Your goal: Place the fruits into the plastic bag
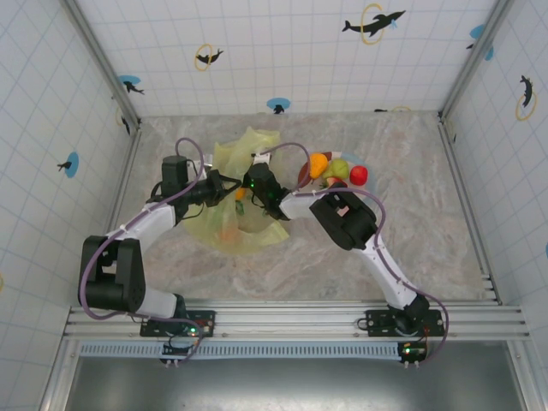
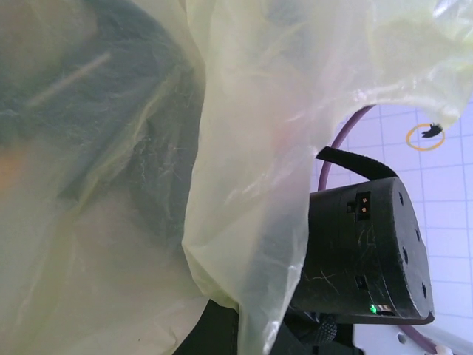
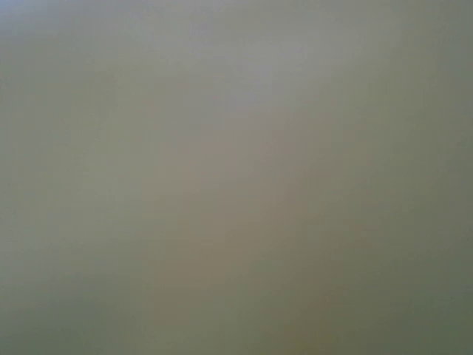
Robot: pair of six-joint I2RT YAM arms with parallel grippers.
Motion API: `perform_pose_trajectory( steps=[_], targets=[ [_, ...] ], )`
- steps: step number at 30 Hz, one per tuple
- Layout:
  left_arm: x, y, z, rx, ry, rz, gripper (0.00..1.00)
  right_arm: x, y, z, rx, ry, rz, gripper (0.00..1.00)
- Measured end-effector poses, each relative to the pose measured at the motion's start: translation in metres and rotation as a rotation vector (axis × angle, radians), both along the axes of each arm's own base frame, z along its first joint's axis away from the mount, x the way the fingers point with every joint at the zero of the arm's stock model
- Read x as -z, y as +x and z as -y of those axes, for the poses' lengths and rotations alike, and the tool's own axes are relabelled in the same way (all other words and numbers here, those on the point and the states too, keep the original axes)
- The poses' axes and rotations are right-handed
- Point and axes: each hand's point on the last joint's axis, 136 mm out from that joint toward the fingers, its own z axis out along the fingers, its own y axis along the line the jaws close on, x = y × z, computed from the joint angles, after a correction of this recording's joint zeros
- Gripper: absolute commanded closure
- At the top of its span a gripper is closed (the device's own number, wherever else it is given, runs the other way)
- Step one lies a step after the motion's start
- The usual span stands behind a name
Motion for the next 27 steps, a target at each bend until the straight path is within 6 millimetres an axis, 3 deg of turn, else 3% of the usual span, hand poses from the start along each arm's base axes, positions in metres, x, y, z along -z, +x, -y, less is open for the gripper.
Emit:
perform_pose_trajectory(
  steps=[7,14,27],
  targets=[
    [0.001,0.0,0.0,0.0,0.001,-0.006,1.0,0.015,-0.003,0.005,-0.006,-0.044,-0.042,0.01],
    [0.003,-0.002,0.0,0.0,0.003,-0.02,1.0,0.016,-0.019,0.027,-0.03,-0.093,-0.07,0.01],
    [0.006,-0.002,-0.001,-0.007,0.009,-0.029,1.0,-0.025,-0.072,0.08,-0.121,-0.191,-0.035,0.03]
  ],
)
